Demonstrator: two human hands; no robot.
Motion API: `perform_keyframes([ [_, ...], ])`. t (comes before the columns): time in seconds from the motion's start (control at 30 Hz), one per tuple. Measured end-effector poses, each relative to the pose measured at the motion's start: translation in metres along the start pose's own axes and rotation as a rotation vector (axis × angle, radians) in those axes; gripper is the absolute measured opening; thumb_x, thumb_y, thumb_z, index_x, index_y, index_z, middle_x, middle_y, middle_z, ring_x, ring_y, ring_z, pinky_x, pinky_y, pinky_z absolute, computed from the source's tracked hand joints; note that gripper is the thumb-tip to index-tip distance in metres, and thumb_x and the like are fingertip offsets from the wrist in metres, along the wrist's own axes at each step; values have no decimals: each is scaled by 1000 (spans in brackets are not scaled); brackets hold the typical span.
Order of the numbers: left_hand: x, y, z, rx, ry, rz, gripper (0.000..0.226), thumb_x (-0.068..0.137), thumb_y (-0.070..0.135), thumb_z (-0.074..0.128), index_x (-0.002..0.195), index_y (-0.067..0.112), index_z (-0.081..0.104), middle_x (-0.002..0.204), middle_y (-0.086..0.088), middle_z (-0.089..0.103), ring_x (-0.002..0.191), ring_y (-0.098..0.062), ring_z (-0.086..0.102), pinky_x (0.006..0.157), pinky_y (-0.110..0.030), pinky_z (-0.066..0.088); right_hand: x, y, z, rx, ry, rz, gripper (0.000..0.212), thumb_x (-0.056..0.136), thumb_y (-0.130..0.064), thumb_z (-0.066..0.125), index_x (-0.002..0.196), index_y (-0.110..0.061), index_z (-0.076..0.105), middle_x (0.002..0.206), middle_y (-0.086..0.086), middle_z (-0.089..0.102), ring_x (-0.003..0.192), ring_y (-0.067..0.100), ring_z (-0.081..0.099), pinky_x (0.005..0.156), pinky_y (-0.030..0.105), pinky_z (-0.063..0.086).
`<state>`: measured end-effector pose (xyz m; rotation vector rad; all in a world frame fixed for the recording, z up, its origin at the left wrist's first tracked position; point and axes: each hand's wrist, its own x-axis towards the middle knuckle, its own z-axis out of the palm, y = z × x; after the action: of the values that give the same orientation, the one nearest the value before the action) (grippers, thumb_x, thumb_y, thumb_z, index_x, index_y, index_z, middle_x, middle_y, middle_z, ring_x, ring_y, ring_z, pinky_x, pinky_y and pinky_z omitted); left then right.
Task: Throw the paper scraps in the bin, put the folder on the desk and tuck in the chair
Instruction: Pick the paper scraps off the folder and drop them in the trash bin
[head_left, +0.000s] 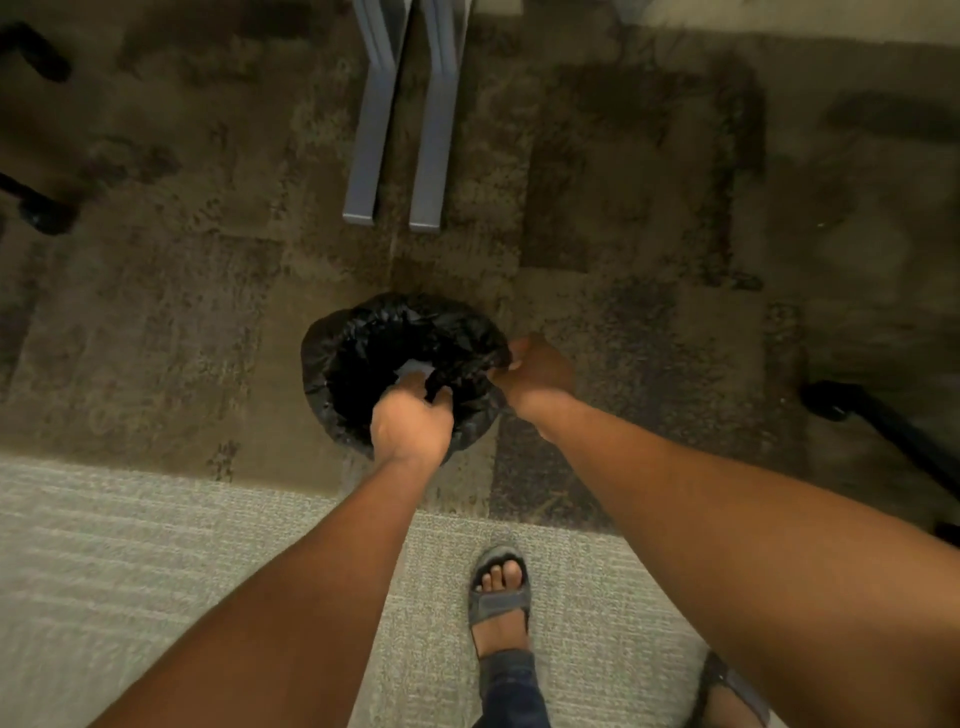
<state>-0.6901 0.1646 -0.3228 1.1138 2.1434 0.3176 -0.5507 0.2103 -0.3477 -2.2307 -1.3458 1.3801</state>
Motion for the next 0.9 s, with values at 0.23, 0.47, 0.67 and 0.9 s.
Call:
perform_keyframes([
  [0.23, -47, 99, 7, -50, -27, 150, 29, 87, 31, 65, 110, 14, 70, 107, -10, 72, 105, -32, 63, 87, -34, 51, -37, 8, -116, -51, 148, -46, 28, 80, -24, 68, 105, -11, 61, 106, 13, 70, 101, 30, 65, 83, 30, 48],
  [0.47, -122, 204, 27, 52, -128, 320, 24, 85, 30, 65, 98, 13, 75, 95, -10, 75, 94, -32, 68, 72, -28, 46, -105, 54, -261, 129, 324, 68, 16, 77, -26, 70, 93, -28, 67, 99, 0, 71, 95, 19, 66, 82, 29, 53],
  [0.67, -207, 296, 65, 36, -251, 562, 11, 86, 26, 63, 85, 25, 74, 81, 5, 73, 80, -18, 67, 71, -26, 49, -181, 110, -373, 223, 500, 40, 11, 80, -30, 71, 90, -29, 65, 89, -8, 68, 80, 12, 64, 74, 31, 53],
  [0.9, -322, 380, 128, 57, -357, 787, 9, 85, 27, 62, 82, 29, 71, 74, 10, 67, 75, -14, 65, 67, -25, 45, -264, 202, -481, 347, 675, 86, 10, 82, -25, 71, 90, -28, 67, 91, -11, 69, 83, 6, 64, 73, 25, 50],
])
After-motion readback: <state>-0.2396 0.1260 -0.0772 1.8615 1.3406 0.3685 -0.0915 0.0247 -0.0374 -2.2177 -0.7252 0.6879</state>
